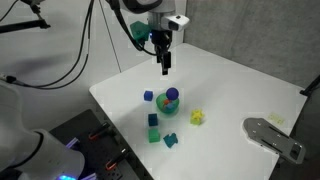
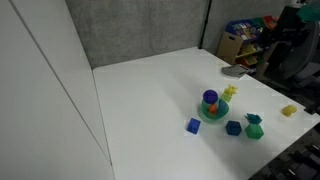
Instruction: Put the green object inside the bowl
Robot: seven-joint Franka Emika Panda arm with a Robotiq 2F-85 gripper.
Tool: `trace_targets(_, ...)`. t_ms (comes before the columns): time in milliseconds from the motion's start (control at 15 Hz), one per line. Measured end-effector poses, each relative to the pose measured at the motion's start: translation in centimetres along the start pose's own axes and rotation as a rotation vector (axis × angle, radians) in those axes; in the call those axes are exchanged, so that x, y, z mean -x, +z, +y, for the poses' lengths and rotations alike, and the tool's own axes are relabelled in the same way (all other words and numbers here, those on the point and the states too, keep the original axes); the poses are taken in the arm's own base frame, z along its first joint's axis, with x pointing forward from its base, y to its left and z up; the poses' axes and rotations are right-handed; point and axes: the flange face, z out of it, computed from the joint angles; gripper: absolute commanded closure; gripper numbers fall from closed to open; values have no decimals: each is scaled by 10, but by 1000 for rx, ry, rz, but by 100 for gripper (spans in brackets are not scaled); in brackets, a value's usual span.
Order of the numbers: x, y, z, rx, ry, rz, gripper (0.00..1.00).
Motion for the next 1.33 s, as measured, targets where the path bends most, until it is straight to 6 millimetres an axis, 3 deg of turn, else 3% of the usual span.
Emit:
trace_targets(200,-8,11,1,12,3,-17,0)
trace_targets(533,-10,9,0,10,5,-13,0)
trace_targets(733,-19,18,14,0,12,2,0)
trace_targets(1067,-46,52,59,-18,0,-14,0)
trace_targets(1333,-60,95,82,-56,-42,-71,0)
